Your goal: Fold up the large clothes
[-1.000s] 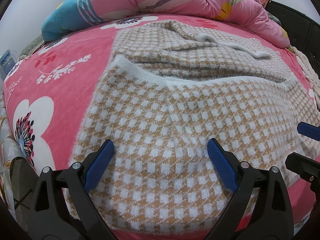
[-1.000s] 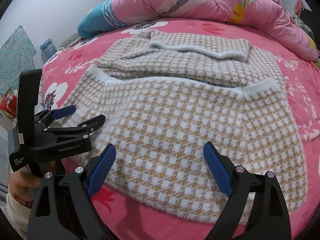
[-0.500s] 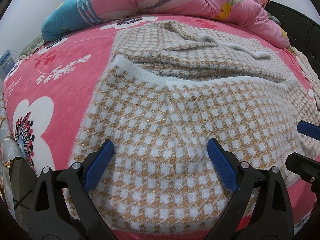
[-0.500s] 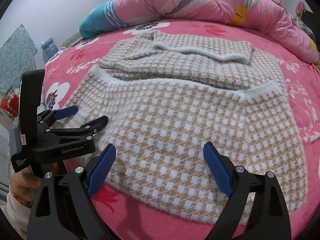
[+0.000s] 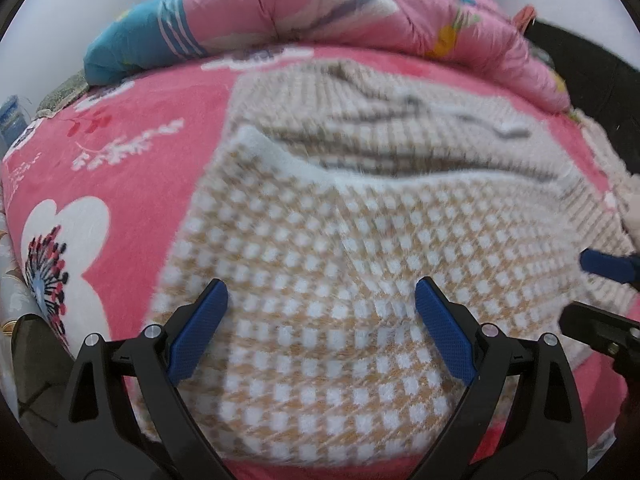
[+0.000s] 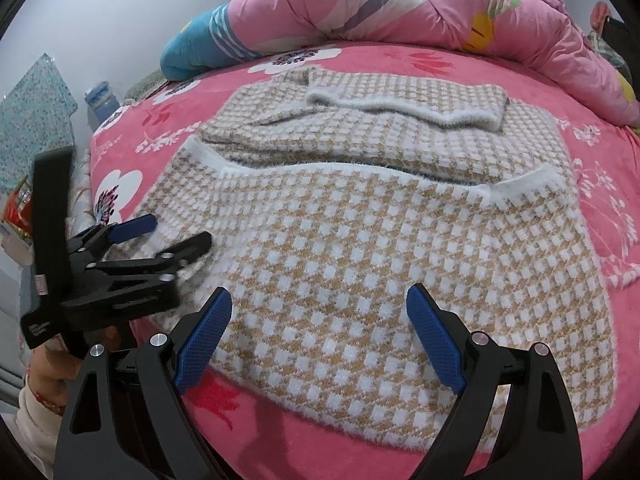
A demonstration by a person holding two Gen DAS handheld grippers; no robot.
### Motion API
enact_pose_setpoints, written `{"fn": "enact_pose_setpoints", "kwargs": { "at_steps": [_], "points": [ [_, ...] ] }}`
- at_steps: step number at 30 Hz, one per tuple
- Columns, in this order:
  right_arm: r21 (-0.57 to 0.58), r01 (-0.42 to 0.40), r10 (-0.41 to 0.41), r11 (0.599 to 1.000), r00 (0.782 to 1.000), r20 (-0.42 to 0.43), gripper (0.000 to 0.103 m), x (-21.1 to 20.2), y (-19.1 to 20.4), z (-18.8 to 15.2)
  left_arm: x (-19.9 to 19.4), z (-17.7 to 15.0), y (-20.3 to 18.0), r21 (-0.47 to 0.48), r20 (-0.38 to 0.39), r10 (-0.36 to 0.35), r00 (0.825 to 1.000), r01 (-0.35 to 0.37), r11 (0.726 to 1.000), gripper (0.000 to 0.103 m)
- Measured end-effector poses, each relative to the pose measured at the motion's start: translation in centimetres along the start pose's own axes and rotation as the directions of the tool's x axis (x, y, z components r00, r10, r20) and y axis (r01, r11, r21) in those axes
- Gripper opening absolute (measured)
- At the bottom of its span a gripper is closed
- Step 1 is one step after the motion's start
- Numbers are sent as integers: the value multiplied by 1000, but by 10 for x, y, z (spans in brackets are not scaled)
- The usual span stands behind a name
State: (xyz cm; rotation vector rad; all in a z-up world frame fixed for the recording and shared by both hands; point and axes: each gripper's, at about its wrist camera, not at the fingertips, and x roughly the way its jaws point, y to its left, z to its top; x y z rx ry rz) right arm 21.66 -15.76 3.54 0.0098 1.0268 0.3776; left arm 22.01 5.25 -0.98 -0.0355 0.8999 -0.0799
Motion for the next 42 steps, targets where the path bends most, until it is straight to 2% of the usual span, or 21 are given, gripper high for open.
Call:
{"fn": "enact_pose_setpoints", "kwargs": {
  "at_steps": [3,5,6,9,14,15,18,21,30,34,36,38,42],
  "points": [
    [12,-13,13,1000,1000,9,87,0,-3,1,-24,-2,14,12,113,9,994,-10,1000,91],
    [15,-18,18,1000,1000,10,86,1,-4,1,-35,-2,28,-7,160,5,987,-4,1000,91],
    [13,-21,21,1000,1000,10,83,2,-4,1,-40,-2,38,-20,179,1,984,3,1000,91],
    [-1,-26,26,1000,1000,10,77,6,-5,-1,-47,-4,65,-49,199,-23,980,34,998,79],
    [-27,-25,25,999,1000,10,76,9,-9,-4,-36,-1,98,-86,146,-119,982,133,987,63],
    [-24,-25,25,999,1000,9,76,10,-12,-4,-31,1,103,-104,130,-150,980,164,981,56],
    [1,-46,46,999,999,3,76,13,-22,-4,-19,7,106,-129,96,-222,970,234,964,46],
    [17,-56,56,998,998,1,76,14,-28,-4,-10,12,98,-118,82,-270,959,279,953,45],
    [21,-60,60,998,998,-5,76,15,-33,-7,37,40,83,-122,-39,-295,955,288,950,45],
    [20,-62,62,998,998,-4,76,13,-34,-8,44,49,83,-149,-56,-362,930,351,924,45],
    [19,-63,63,998,998,-4,76,14,-35,-7,42,52,85,-169,-44,-451,891,438,883,45],
    [19,-62,63,998,998,-5,76,14,-35,-7,40,53,84,-165,-41,-482,875,470,867,45],
    [17,-61,61,998,998,-6,76,15,-35,-7,57,53,84,-184,-131,-391,911,365,913,45]
  ]
}}
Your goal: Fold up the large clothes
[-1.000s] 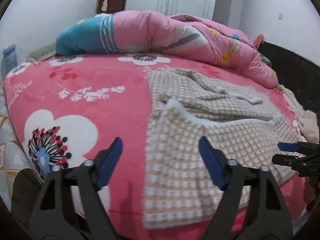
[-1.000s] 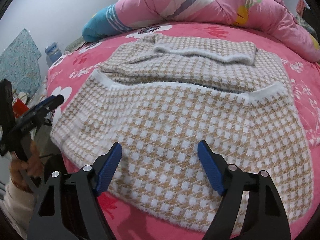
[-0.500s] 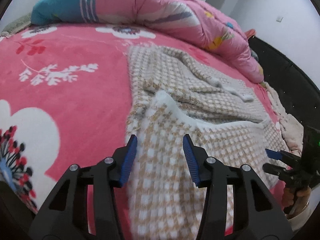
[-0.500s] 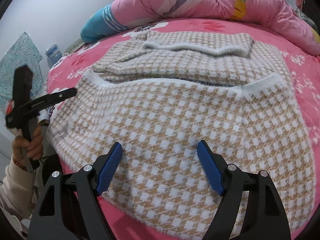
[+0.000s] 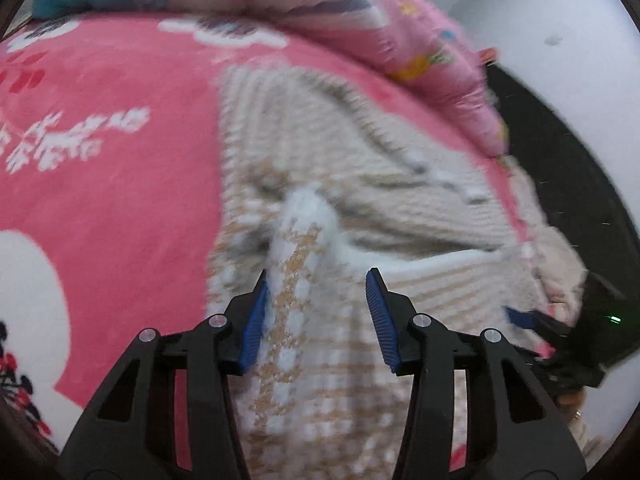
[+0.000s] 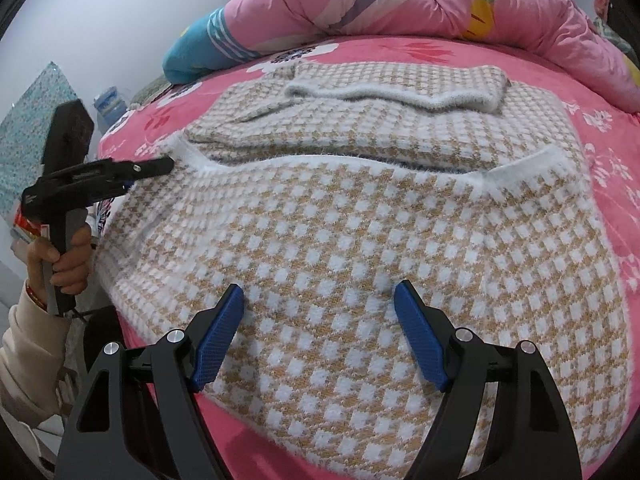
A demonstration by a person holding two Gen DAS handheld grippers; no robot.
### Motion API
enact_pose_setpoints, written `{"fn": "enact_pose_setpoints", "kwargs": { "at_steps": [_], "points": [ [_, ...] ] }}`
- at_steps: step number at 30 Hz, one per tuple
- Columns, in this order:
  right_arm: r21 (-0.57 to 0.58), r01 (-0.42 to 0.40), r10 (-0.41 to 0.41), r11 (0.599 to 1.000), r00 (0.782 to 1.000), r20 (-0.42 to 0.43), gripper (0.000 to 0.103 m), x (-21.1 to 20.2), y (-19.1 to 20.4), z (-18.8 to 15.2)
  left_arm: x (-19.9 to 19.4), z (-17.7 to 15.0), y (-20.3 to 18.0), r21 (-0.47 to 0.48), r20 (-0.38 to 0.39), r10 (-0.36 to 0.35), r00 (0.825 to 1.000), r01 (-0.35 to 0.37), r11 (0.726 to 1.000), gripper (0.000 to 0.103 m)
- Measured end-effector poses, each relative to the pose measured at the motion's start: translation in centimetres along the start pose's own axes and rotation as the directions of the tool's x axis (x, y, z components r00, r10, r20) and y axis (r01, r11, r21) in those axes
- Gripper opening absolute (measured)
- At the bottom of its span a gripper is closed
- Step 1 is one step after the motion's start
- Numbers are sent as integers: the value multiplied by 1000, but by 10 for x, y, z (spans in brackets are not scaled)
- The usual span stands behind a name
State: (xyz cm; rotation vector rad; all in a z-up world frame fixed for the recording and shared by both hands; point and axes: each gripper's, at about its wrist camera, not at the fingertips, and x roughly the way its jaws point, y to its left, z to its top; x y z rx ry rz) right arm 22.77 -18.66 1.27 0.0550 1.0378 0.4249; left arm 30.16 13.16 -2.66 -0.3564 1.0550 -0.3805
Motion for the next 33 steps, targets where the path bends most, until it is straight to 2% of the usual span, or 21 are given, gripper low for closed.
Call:
{"fn": "enact_pose_setpoints", "kwargs": {
  "at_steps": [3,4,6,7,8,10,11,12,16,19,22,24,29,33],
  "points": [
    [0,0,0,1000,1000,0,76,0,0,0,4,2,2,-18,-10,2,1000,-2,1000,44],
    [0,1,-1,1000,1000,0,76,0,0,0,2,1,-1,-12,-8,-17,1000,16,1000,44],
    [-1,1,-1,1000,1000,0,76,0,-1,0,-5,-1,-6,-14,0,-118,993,118,993,44],
    [-1,1,-1,1000,1000,0,76,0,0,0,-8,-2,-9,-5,6,-128,992,128,992,44],
    [0,1,-1,1000,1000,-1,76,0,-1,0,-9,-3,-13,9,7,-111,994,111,994,44],
    [-1,2,-2,1000,1000,-2,76,1,0,0,-3,-5,-18,45,-15,14,1000,-13,999,44],
    [-1,1,-1,1000,1000,-1,76,0,0,0,1,-6,-20,65,-27,86,996,-85,994,44],
    [-1,1,-1,1000,1000,0,76,0,-1,-1,8,-9,-24,101,-34,169,985,-165,981,44],
    [5,3,-3,1000,1000,-1,76,-1,-1,-2,11,-16,-41,169,10,274,962,-272,947,44],
    [11,2,-2,1000,1000,-3,76,-4,-2,-4,17,-23,-56,220,46,364,930,-365,905,45],
    [27,-11,11,1000,1000,-2,76,-10,-5,-7,21,-25,-63,237,68,414,908,-417,877,45],
    [42,-25,25,999,1000,6,83,-15,-9,-8,20,-25,-64,241,76,431,899,-436,867,45],
    [21,-23,22,1000,999,34,89,-30,-7,-10,23,-23,-67,233,83,450,889,-457,858,45],
    [7,-1,1,1000,999,37,89,-35,-5,-12,21,-25,-70,231,85,463,882,-470,852,45]
  ]
}}
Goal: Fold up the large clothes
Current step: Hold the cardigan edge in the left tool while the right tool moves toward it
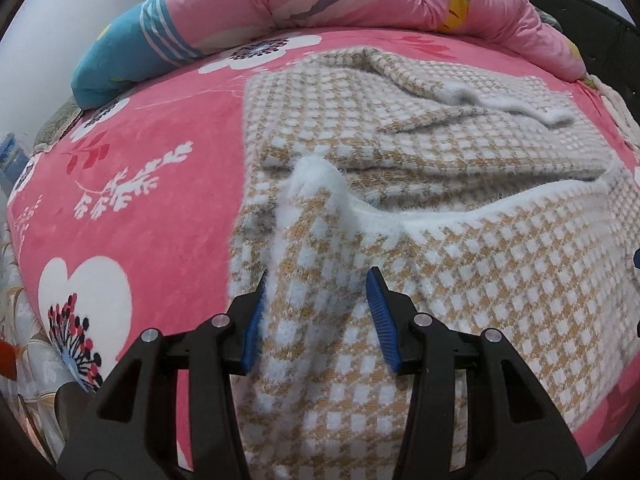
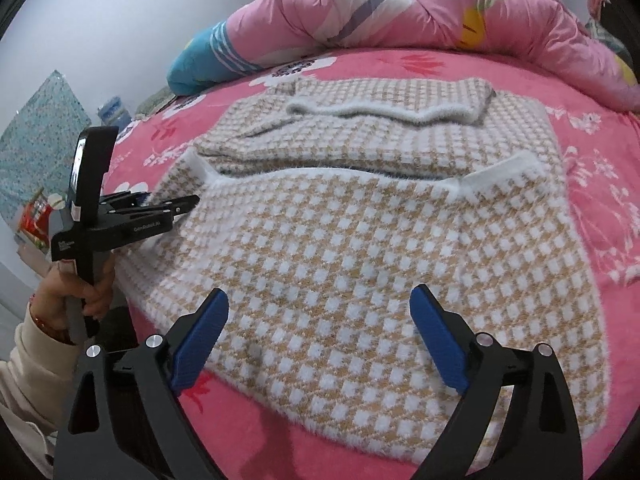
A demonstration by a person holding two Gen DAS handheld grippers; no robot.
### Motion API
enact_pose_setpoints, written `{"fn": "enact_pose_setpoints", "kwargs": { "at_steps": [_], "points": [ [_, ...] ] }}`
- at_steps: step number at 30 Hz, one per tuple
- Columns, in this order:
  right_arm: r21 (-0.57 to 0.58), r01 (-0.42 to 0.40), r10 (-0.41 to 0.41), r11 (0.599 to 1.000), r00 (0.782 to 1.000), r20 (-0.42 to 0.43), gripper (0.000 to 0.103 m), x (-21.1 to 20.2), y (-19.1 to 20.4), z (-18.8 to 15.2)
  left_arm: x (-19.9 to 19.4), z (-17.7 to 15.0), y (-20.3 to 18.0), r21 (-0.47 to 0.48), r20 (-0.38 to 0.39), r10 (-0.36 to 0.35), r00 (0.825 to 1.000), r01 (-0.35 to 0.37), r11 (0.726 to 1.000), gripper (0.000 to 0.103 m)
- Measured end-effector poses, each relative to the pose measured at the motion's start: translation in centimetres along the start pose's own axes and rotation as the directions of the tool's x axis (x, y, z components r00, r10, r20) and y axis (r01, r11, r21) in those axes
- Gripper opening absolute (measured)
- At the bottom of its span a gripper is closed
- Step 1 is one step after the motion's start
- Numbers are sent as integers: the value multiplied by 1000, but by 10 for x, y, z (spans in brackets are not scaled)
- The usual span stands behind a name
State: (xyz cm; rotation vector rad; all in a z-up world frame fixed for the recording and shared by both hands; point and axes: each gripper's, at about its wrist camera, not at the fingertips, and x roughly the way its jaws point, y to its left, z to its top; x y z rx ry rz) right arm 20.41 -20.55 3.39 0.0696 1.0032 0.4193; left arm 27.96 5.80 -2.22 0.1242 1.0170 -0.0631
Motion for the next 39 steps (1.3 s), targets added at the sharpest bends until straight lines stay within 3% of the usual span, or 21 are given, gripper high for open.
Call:
{"fn": "enact_pose_setpoints", "kwargs": {
  "at_steps": [39],
  "points": [
    [16,22,-22,1000,1000,5,89,-6,3,8,0,-2,4,-7,-1,-8,1000,8,1000,46]
  ]
}}
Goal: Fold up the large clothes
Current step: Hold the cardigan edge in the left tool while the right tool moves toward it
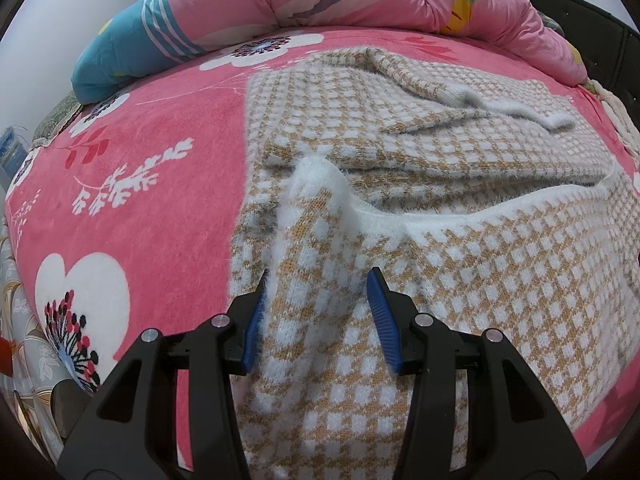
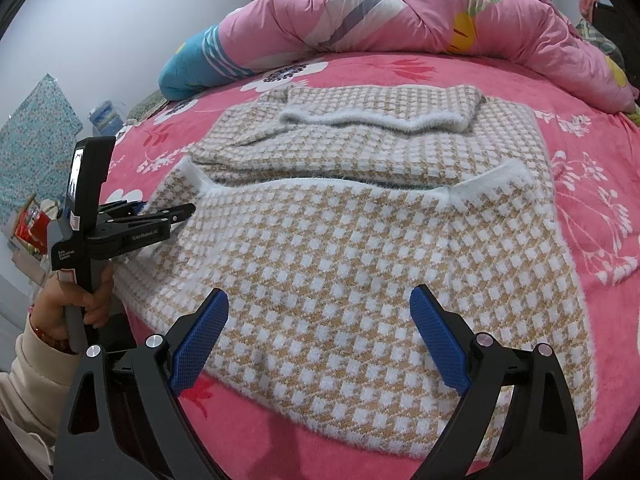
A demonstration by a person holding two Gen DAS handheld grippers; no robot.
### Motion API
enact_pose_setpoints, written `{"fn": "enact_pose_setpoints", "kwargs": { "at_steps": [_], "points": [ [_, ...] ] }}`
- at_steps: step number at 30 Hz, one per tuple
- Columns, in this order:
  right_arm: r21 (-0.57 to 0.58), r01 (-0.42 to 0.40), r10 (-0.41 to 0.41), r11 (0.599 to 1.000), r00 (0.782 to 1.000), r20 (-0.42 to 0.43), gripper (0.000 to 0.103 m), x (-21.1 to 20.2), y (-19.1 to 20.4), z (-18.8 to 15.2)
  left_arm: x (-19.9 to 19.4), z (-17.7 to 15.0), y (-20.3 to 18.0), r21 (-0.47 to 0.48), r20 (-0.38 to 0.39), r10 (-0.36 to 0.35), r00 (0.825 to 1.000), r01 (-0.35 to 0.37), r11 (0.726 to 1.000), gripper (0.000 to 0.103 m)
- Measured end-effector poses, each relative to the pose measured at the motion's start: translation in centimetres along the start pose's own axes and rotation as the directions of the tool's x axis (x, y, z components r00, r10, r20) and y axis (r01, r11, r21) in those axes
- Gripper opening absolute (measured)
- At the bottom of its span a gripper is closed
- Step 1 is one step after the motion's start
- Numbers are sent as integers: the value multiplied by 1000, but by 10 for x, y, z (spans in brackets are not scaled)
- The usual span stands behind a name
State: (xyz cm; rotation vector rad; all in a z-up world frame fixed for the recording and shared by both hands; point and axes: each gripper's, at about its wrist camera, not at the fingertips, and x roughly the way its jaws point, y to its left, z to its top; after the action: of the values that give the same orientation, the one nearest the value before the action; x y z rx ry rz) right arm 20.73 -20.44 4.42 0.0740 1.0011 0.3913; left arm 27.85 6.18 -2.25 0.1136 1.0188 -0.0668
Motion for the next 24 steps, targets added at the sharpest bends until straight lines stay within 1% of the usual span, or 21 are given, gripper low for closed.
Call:
{"fn": "enact_pose_setpoints", "kwargs": {
  "at_steps": [4,8,12,15,16,17,19,21,22,24],
  "points": [
    [15,-8,8,1000,1000,5,89,-2,-4,0,0,0,1,-1,0,0,1000,0,1000,46],
    [30,-9,8,1000,1000,22,89,-12,-14,-5,0,0,0,2,2,4,1000,-4,1000,46],
    [38,32,-34,999,999,38,89,-30,-40,-8,1,-2,-2,10,10,15,1000,-15,1000,46],
    [36,75,-77,997,995,71,89,-45,-65,-1,0,-2,-4,22,9,21,1000,-22,1000,46],
    [38,76,-79,996,994,82,89,-49,-73,3,0,-2,-4,27,9,24,1000,-24,999,46],
    [45,68,-72,997,993,93,89,-51,-83,7,0,-2,-5,31,9,27,1000,-27,999,46],
    [63,36,-42,997,995,93,84,-49,-101,16,0,-2,-6,39,10,36,999,-36,999,46],
    [90,-1,-6,996,997,72,77,-39,-120,26,-1,-2,-8,42,11,43,999,-44,998,46],
    [101,-22,15,995,998,63,74,-34,-126,29,-1,-2,-7,42,11,45,999,-45,998,46],
    [139,-78,74,987,997,37,69,-21,-142,39,0,-3,-7,42,11,46,999,-47,998,46]
  ]
}}
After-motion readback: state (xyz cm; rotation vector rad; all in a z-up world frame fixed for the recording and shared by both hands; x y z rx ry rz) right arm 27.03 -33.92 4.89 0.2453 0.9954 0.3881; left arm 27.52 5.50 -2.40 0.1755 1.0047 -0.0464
